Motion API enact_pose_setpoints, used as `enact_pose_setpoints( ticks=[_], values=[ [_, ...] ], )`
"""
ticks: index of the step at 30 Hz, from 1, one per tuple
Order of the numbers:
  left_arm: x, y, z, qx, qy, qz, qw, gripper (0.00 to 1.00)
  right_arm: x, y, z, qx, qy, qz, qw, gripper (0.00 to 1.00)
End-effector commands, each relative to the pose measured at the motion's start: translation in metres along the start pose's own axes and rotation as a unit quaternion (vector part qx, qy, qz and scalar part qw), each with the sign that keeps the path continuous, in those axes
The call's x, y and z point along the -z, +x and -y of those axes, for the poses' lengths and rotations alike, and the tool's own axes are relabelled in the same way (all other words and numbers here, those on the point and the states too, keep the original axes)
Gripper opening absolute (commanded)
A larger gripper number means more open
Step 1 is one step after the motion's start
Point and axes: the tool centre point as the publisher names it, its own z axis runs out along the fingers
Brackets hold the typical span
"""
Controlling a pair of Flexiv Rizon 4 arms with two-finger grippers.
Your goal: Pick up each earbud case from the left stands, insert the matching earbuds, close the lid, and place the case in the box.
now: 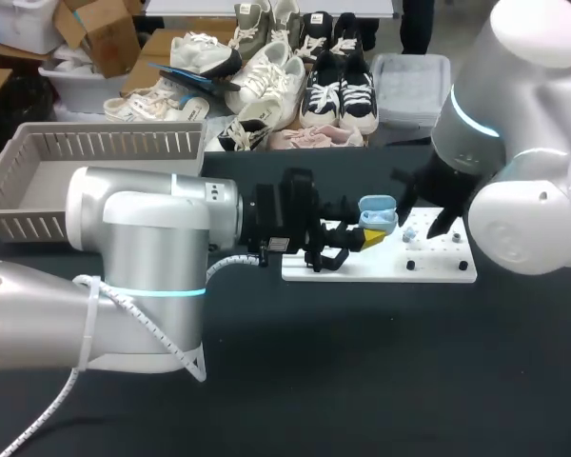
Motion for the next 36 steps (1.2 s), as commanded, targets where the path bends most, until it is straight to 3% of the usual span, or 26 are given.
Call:
enact_pose_setpoints(
  ticks=[1, 36],
  values=[
    [-0.001, 0.0, 0.003, -0.001, -0.011, 0.001, 1.0, 0.0, -0.007, -0.002, -0.002, -0.01, -0.002, -0.003, 1.0, 0.46],
    [-0.001, 0.0, 0.003, -0.001, -0.011, 0.001, 1.0, 0.0, -0.022, -0.002, 0.0, -0.049, -0.023, -0.017, 0.998, 0.43]
  ],
)
